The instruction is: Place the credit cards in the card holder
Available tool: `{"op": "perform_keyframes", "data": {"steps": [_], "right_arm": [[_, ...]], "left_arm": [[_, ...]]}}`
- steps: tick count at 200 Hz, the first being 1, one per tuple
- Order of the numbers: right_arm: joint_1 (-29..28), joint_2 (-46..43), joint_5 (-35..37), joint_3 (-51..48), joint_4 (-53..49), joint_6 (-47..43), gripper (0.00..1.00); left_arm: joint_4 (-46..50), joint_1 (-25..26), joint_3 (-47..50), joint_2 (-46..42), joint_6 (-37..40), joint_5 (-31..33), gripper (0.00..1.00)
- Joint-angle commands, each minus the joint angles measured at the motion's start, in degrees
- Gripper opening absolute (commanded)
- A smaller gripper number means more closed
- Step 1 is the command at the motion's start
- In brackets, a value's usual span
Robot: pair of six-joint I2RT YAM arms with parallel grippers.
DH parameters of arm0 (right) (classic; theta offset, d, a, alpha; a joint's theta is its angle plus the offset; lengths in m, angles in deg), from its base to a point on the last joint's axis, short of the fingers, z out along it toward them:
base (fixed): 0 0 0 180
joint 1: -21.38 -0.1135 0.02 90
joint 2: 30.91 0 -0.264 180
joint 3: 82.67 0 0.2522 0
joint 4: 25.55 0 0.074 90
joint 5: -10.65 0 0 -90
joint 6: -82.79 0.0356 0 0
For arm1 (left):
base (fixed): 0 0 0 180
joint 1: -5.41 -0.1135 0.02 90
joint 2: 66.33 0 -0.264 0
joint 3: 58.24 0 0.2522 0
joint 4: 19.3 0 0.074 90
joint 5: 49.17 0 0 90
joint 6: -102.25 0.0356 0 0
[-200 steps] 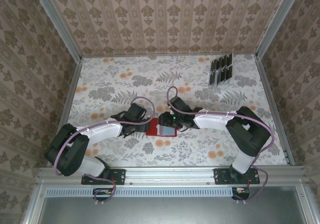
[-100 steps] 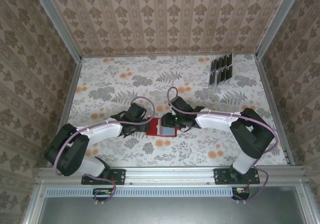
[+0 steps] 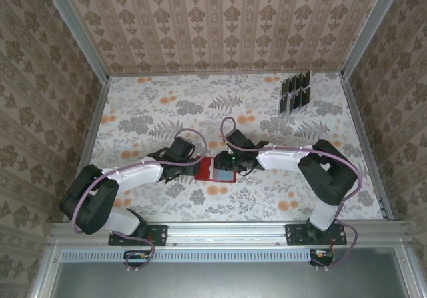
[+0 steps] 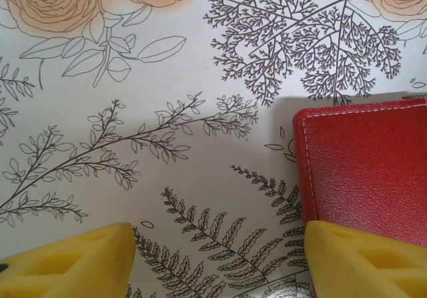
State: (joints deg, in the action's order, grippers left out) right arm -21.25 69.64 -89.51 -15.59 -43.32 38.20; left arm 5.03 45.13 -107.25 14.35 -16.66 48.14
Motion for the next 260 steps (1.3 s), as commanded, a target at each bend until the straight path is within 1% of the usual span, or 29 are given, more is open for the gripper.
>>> {"op": "perform_keyframes", "data": {"steps": [1, 37, 89, 120, 148, 197, 218, 260], "right_arm": [[0.1, 2.1, -3.0, 0.7, 4.4, 3.3, 0.48], [0.1, 3.0, -4.1, -0.4, 8.1, 6.9, 0.48], [0.1, 3.8, -4.2, -3.0, 13.1, 11.7, 0.48], [0.1, 4.1, -4.2, -4.2, 15.3, 14.1, 0.48], [0.1, 4.0, -4.1, -5.0, 17.0, 16.0, 0.49], [0.1, 4.1, -3.7, -6.1, 18.4, 18.4, 0.49], [0.1, 4.2, -3.7, -6.4, 18.8, 19.3, 0.50], [0.1, 4.2, -3.8, -6.7, 18.9, 19.9, 0.51]], "left_arm": [[-0.9, -0.2, 1.1, 0.0, 0.3, -0.9, 0.70], [-0.9, -0.5, 1.7, -2.5, 1.3, -2.0, 0.71], [-2.9, -1.4, 4.3, -12.4, 2.2, -6.3, 0.76], [-4.1, -0.5, 4.8, -15.0, 1.2, -8.0, 0.77], [-6.2, 1.7, 5.9, -14.7, 0.0, -7.2, 0.77], [-10.5, 5.8, 8.1, -12.8, -1.9, -3.9, 0.78], [-11.6, 7.8, 7.7, -11.1, -2.2, -2.6, 0.78], [-13.5, 10.2, 6.2, -7.0, -1.8, -1.0, 0.78]]}}
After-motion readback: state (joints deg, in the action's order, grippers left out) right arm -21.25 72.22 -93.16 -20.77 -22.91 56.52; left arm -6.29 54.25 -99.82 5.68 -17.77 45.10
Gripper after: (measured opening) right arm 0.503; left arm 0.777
